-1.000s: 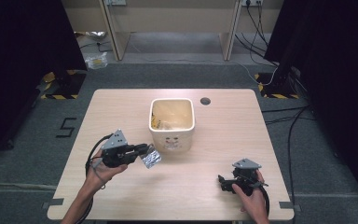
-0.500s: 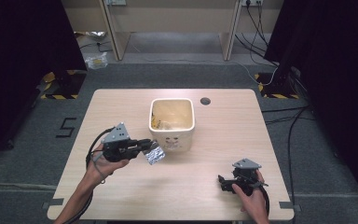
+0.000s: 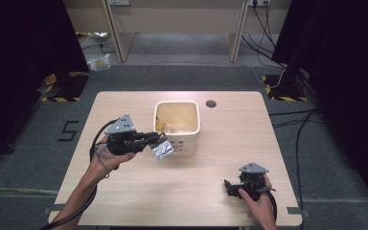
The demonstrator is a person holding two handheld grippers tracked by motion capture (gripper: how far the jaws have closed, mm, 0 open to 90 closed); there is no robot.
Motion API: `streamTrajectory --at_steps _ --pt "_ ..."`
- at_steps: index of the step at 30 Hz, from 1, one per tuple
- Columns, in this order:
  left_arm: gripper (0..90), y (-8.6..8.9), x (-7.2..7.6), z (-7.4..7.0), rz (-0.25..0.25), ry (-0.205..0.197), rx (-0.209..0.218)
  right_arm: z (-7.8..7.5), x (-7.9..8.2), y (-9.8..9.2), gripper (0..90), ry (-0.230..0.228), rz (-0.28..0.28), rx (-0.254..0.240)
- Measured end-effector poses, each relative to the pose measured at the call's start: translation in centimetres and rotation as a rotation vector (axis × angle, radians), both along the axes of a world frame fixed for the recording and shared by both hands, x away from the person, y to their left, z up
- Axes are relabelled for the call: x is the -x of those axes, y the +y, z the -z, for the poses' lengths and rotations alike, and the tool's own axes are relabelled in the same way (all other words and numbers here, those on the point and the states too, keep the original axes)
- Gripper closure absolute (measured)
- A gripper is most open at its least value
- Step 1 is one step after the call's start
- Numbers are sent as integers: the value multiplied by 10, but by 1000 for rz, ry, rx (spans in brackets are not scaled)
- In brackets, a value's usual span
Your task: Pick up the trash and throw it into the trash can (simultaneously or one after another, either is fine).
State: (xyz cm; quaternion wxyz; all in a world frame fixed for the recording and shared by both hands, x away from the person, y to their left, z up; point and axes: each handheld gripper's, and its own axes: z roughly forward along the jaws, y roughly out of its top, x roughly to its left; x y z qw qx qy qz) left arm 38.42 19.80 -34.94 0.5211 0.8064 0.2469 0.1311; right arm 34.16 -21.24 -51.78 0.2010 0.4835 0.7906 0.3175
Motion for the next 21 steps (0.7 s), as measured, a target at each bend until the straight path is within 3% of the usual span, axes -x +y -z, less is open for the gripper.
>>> streamTrajectory --at_steps 10,21 --pt "823 -6 -11 -19 -6 -19 17 0 0 0 4 0 -1 1" --pt "823 -14 -32 -27 -26 -8 27 0 0 0 5 0 -1 1"
